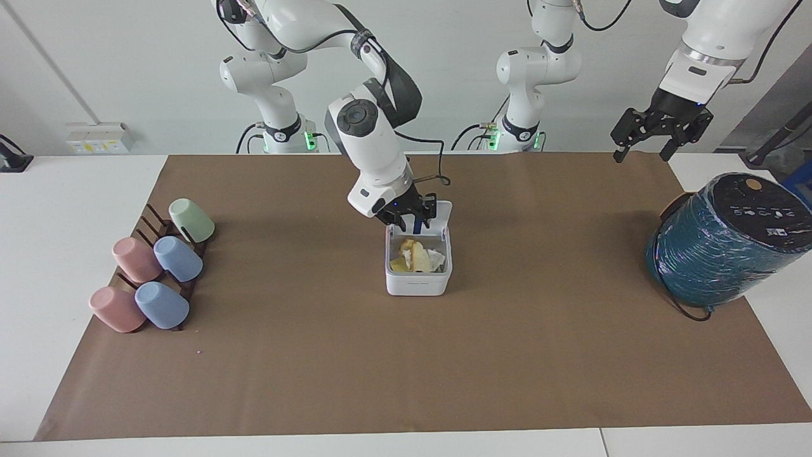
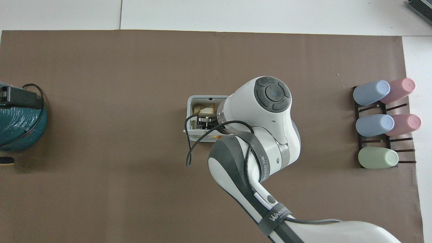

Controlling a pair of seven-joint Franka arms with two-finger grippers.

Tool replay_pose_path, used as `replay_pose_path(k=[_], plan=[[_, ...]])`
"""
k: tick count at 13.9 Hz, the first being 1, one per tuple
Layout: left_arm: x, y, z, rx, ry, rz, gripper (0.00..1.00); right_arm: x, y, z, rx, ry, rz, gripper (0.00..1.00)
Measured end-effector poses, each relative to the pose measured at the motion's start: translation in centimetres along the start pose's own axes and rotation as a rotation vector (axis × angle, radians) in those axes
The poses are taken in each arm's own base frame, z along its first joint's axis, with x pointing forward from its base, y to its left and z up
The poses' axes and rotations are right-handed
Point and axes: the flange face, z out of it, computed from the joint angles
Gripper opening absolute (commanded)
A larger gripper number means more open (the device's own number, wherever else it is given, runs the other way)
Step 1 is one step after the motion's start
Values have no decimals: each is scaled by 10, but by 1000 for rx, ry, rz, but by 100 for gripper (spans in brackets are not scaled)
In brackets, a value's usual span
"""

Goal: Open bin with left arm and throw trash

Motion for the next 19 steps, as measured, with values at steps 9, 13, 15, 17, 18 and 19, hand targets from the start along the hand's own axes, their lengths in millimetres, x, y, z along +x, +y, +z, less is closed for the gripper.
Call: replay_pose_path(k=[9, 13, 15, 17, 18, 19], plan=[[1, 2, -3, -2, -8, 45, 100, 25, 30, -40, 15, 39, -121, 100], [0, -29, -4, -2, -13, 42, 100, 30, 46, -99, -28, 137, -148, 100], [0, -26, -4, -2, -20, 49, 100, 32, 67, -135, -92, 199, -156, 100], [-1, -22, -3, -2, -23, 56, 100, 37, 96, -164, -159, 239, -139, 100], [-1, -21, -3, -2, -26, 58, 100, 40, 111, -176, -187, 251, -124, 100], [-2, -20, -2, -2, -34, 59, 100, 42, 127, -188, -207, 260, -104, 100]])
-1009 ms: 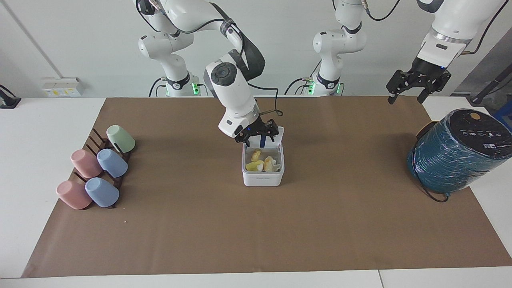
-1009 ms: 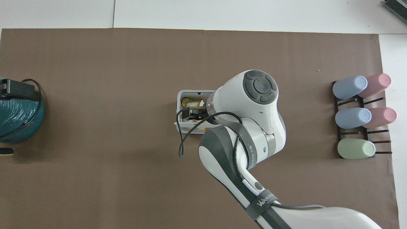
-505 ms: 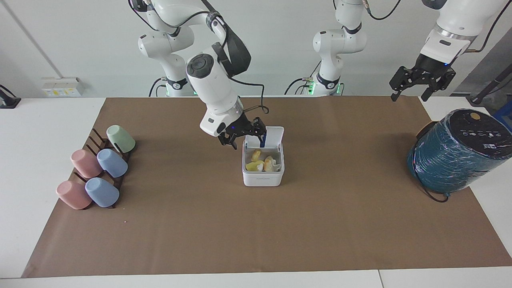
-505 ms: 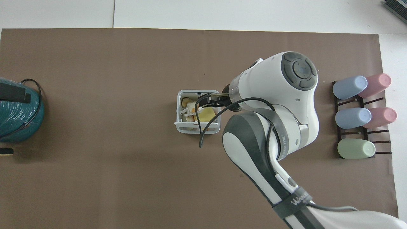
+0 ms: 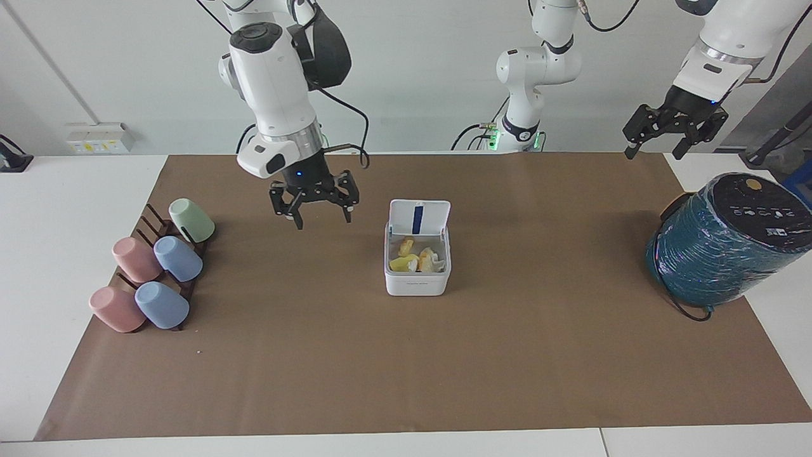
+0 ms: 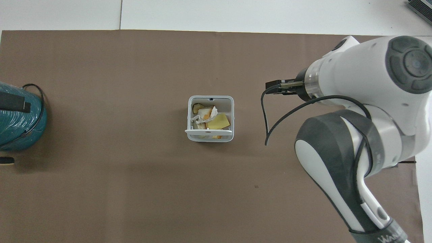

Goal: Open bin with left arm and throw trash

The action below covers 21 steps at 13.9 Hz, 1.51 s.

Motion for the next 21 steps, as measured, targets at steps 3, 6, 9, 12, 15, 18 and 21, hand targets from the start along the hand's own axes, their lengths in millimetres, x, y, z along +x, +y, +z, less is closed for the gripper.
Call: replay_pose_path(k=[3, 6, 9, 12, 15, 18, 21], plan=[[-3, 4, 5, -2, -36, 7, 100, 1, 65, -31, -45, -14, 92, 100], [-4, 7, 10, -3, -56, 11, 100, -14, 126, -77, -71, -56, 165, 100], [-5, 6, 12, -3, -60, 9, 100, -29, 167, -100, -81, -95, 130, 100], [-5, 6, 12, -3, -61, 9, 100, -33, 194, -103, -87, -115, 127, 100], [-5, 6, 12, -3, -61, 9, 100, -33, 198, -102, -84, -117, 132, 100], [-5, 6, 12, -3, -61, 9, 100, -33, 197, -99, -80, -122, 129, 100], [-5, 6, 12, -3, -61, 9, 100, -34, 197, -99, -80, -124, 130, 100]])
